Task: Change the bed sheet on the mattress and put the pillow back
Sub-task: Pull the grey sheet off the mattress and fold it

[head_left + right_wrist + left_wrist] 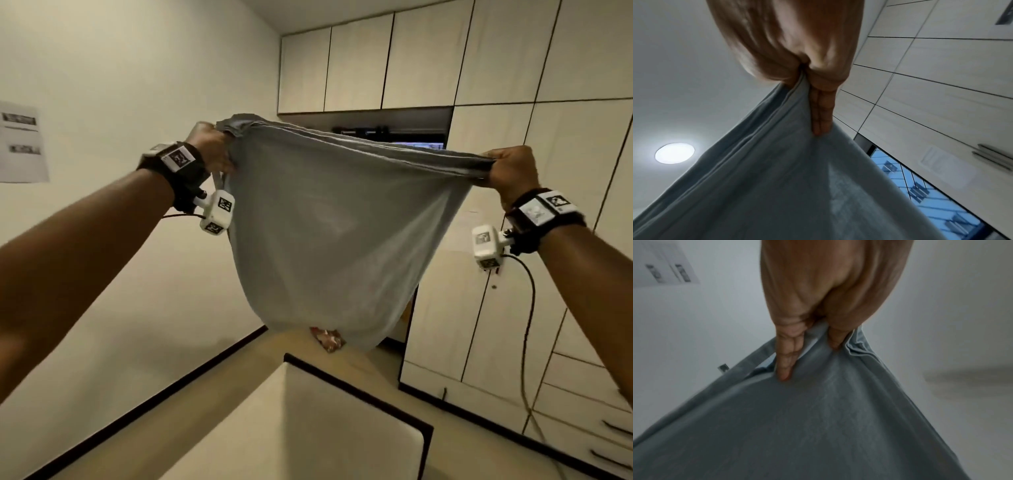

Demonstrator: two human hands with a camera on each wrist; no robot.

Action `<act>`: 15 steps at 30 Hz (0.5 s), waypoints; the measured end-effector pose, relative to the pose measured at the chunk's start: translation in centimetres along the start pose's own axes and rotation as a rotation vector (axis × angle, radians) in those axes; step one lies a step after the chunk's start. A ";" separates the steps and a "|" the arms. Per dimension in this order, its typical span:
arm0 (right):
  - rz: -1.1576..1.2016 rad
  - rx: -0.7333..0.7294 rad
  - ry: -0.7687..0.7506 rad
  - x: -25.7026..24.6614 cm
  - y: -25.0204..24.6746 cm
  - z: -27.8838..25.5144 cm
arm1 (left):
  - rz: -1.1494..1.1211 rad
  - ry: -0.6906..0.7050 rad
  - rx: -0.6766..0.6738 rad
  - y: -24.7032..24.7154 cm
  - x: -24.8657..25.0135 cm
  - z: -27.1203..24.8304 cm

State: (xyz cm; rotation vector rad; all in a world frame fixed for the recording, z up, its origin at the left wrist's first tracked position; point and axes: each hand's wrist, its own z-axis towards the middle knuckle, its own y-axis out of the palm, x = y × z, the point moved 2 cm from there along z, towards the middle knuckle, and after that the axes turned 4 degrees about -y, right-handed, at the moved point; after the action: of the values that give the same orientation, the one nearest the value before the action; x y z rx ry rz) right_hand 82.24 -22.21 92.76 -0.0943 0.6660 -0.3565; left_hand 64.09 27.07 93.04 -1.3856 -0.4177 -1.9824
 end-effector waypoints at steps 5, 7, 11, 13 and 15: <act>-0.305 -0.050 -0.077 -1.3 -2.8 -9.5 | 0.116 -0.008 -0.032 -2.2 -5.4 -6.0; -0.356 -0.141 -0.077 -1.1 -3.5 -12.4 | 0.175 -0.023 -0.076 -2.8 -7.7 -8.2; -0.364 -0.182 0.026 -0.8 -3.6 -15.4 | 0.218 -0.098 -0.163 -2.8 -10.9 -10.8; -0.363 -0.160 0.059 -0.1 -3.5 -15.5 | 0.200 -0.106 -0.159 -2.5 -11.7 -11.3; -0.360 -0.149 0.120 0.9 -3.3 -14.8 | 0.182 -0.119 -0.150 -2.0 -11.9 -11.4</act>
State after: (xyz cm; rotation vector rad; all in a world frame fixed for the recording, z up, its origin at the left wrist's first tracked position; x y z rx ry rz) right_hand 72.78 -25.19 81.28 -0.3398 0.7951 -0.6620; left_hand 57.23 25.74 78.03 -1.5815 -0.1908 -1.8193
